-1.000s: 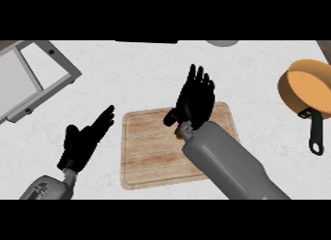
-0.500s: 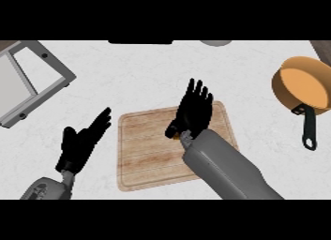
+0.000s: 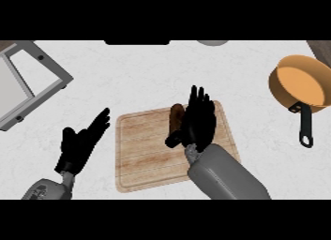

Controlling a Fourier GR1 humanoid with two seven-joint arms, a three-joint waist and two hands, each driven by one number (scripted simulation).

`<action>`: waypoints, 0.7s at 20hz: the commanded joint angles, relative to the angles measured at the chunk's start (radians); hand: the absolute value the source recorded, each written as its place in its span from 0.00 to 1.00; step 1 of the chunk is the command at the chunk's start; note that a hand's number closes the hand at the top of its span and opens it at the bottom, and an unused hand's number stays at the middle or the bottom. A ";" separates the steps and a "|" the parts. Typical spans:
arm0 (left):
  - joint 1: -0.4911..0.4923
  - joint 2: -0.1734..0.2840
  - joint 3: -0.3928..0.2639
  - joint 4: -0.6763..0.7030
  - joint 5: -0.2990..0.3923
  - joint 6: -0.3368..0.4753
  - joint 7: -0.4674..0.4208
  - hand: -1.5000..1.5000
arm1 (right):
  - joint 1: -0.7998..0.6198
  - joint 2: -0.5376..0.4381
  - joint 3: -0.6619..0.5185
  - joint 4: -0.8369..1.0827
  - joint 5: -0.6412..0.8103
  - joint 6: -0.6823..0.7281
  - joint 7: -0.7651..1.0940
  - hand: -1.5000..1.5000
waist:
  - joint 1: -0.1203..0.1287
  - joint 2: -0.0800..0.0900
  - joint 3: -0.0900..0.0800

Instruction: Pick the sweet potato from the cutting board and place it in the pot

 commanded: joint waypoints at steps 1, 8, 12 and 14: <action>-0.005 0.016 0.033 0.012 0.008 -0.036 -0.011 0.50 | 0.032 0.012 -0.038 -0.080 -0.025 -0.063 0.099 0.00 | -0.002 0.001 0.000; -0.011 -0.025 0.024 0.020 -0.032 -0.025 -0.006 0.50 | 0.136 0.012 -0.004 -0.019 -0.093 -0.303 -0.059 0.00 | 0.006 0.005 0.000; 0.012 -0.027 0.041 0.027 -0.044 -0.041 -0.028 0.50 | 0.202 0.012 -0.061 -0.030 -0.115 -0.317 -0.150 0.00 | 0.000 0.004 0.000; -0.019 -0.053 0.037 0.002 -0.046 -0.024 0.026 0.50 | 0.139 0.012 -0.014 -0.020 -0.150 -0.369 -0.059 0.00 | 0.007 0.003 0.000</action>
